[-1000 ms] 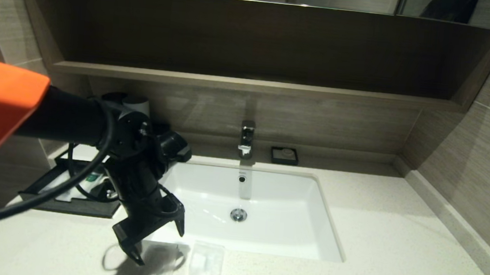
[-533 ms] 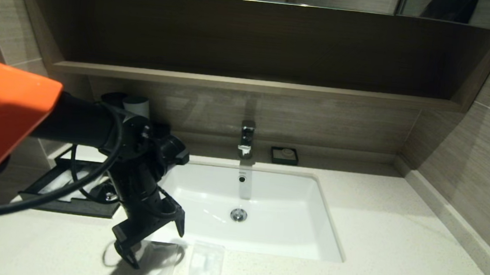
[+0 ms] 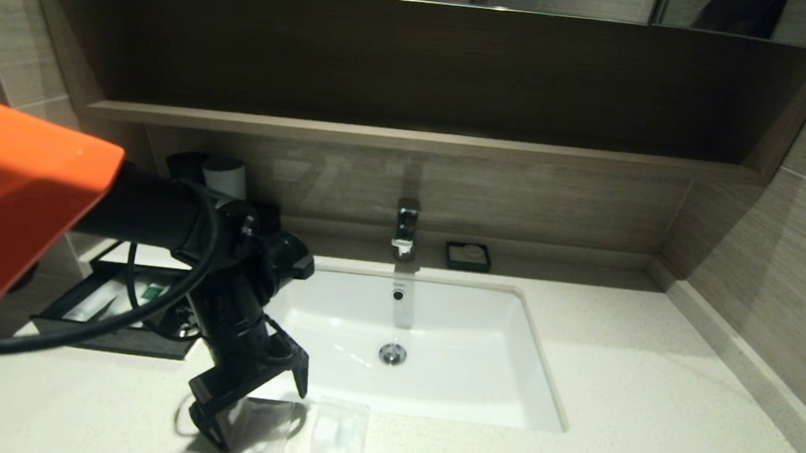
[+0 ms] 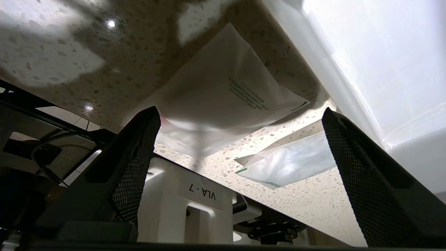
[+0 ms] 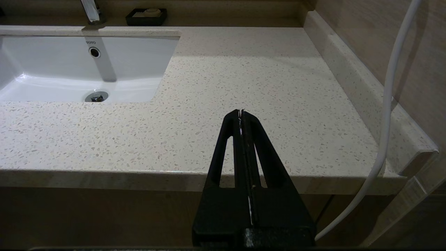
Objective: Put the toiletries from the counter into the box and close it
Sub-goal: Pick up the bathroom toiletry
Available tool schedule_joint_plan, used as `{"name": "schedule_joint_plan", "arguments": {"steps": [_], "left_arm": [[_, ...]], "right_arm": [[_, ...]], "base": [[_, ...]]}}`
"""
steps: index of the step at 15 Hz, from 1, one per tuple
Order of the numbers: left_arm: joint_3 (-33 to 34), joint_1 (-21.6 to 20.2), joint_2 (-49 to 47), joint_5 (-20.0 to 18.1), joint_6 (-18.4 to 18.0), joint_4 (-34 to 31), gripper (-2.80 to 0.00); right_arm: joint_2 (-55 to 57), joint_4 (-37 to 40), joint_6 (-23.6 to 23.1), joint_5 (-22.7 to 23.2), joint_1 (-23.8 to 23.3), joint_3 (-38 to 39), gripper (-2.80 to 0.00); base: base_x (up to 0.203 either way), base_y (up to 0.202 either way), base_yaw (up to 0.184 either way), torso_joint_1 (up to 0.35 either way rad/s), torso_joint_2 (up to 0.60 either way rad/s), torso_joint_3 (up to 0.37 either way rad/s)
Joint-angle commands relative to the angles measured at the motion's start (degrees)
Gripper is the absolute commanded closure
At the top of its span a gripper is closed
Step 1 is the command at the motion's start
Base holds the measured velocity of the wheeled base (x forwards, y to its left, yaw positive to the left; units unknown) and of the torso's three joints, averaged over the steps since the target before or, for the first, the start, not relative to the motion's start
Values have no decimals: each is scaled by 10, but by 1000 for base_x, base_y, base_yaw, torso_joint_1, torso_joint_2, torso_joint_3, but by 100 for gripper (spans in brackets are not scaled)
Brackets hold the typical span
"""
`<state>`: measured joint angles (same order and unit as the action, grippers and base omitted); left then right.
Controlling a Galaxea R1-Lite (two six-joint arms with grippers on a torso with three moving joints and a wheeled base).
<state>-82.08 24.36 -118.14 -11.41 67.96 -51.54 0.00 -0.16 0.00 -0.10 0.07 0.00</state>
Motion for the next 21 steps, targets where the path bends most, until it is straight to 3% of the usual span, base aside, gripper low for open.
{"name": "schedule_joint_plan", "arguments": {"steps": [1,21], "left_arm": [[1,0,-5,-9,-2,-3,-280],[0,-1,-22,-5,-4,1,-280]], "right_arm": [[0,0,0,0,0,1,0],[-1,0,0,0,0,1,0]], "base": [[0,0,0,0,0,0],[0,0,0,0,0,0]]}}
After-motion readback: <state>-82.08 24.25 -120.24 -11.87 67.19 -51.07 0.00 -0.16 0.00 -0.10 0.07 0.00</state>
